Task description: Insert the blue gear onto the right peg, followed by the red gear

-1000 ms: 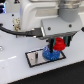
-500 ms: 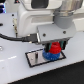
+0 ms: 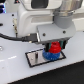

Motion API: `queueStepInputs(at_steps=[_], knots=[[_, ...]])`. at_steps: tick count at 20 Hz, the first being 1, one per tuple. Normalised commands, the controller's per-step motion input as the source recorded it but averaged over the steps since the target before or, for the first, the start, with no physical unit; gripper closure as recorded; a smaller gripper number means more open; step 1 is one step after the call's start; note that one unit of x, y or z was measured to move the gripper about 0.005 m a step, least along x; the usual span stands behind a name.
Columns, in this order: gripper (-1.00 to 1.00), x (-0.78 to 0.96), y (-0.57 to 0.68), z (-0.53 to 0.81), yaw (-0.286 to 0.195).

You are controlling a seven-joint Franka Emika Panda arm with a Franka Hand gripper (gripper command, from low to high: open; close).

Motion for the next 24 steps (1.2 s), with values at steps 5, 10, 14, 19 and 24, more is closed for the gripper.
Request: queueStepInputs(at_steps=[5, 10, 14, 19, 24], knots=[[1.0, 0.0, -0.04, 0.1, 0.0], [1.0, 0.02, 0.01, 0.04, 0.0], [1.0, 0.05, -0.05, 0.01, 0.0], [1.0, 0.01, 0.06, 0.14, 0.0], [1.0, -0.15, 0.18, 0.44, 0.0]])
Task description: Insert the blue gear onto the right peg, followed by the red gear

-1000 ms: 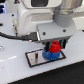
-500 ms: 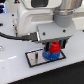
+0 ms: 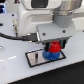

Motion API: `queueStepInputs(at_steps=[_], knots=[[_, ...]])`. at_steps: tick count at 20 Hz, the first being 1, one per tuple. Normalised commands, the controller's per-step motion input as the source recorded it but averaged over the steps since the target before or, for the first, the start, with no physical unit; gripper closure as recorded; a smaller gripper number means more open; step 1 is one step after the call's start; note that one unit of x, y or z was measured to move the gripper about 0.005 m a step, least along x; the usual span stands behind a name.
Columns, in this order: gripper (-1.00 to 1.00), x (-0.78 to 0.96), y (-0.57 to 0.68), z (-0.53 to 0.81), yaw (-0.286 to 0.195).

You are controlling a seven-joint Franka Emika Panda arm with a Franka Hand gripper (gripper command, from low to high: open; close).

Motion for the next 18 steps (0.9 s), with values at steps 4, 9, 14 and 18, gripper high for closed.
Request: queueStepInputs(at_steps=[4, 9, 14, 18], knots=[[1.0, 0.06, -0.03, 0.0, 0.0], [1.0, 0.19, -0.14, -0.07, 0.0], [1.0, 0.26, -0.14, -0.08, 0.0], [1.0, 0.23, -0.11, -0.13, 0.0]])
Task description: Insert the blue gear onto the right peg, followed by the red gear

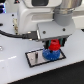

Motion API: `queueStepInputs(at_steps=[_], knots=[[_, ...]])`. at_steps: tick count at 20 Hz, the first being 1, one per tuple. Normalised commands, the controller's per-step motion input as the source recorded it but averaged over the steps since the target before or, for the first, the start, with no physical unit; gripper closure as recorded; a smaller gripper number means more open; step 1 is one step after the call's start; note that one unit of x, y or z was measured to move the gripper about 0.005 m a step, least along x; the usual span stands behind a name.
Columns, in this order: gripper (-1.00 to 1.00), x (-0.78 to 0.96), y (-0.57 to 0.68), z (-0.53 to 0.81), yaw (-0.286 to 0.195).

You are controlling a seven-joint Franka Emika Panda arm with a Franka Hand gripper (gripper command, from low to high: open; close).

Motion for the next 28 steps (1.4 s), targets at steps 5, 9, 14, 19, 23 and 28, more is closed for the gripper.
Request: queueStepInputs(at_steps=[5, 9, 14, 19, 23, 28], knots=[[1.0, 0.21, -0.12, -0.18, 0.0], [1.0, 0.09, -0.01, 0.03, 0.0], [1.0, -0.02, 0.09, 0.11, 0.0], [1.0, -0.19, 0.02, 0.11, 0.0], [1.0, -0.13, 0.0, -0.03, 0.0], [1.0, 0.13, -0.04, 0.08, 0.0]])
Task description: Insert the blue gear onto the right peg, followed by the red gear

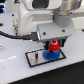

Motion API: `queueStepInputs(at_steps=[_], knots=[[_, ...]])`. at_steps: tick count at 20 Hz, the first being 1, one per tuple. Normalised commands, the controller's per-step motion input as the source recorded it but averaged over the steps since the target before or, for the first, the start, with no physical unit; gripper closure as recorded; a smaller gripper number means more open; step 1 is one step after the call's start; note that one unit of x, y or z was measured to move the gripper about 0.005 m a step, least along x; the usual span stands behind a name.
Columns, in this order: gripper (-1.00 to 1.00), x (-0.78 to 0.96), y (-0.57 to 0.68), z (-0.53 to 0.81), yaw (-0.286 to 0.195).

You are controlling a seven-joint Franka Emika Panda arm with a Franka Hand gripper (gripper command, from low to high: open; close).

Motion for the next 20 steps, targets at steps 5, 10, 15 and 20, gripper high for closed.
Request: queueStepInputs(at_steps=[5, 10, 15, 20], knots=[[1.0, 0.15, -0.1, -0.06, 0.0], [1.0, 0.13, -0.08, -0.17, 0.0], [1.0, 0.19, -0.03, -0.04, 0.0], [1.0, 0.18, -0.02, -0.1, 0.0]])
